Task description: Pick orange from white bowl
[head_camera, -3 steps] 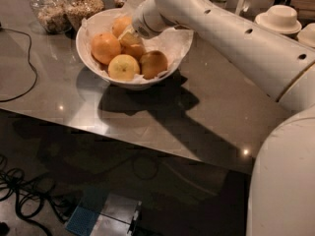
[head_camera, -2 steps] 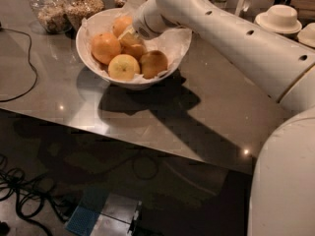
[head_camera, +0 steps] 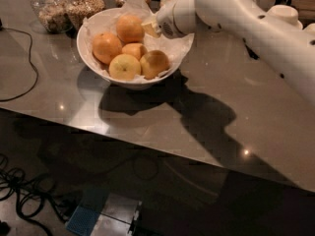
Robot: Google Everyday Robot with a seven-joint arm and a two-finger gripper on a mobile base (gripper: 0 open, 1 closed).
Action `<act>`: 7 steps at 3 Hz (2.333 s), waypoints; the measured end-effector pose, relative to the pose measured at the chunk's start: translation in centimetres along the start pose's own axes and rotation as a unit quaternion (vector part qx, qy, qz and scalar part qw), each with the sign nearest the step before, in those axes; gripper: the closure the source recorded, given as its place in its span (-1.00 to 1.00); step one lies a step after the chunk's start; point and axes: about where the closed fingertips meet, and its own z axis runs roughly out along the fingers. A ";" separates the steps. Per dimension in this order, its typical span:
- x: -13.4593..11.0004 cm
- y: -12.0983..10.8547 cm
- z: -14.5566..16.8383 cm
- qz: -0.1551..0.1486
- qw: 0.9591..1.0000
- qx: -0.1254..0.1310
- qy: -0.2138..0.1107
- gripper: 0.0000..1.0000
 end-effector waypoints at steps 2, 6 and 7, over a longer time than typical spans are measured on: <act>-2.2 -1.6 -7.1 0.003 0.999 0.022 -0.036 1.00; -5.6 1.2 -4.9 -0.147 0.985 -0.084 0.029 0.16; -4.6 1.4 -2.4 -0.139 0.986 -0.085 0.041 -0.31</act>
Offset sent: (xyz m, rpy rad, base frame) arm -0.0515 -0.0628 0.0830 0.0484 -0.0918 0.0155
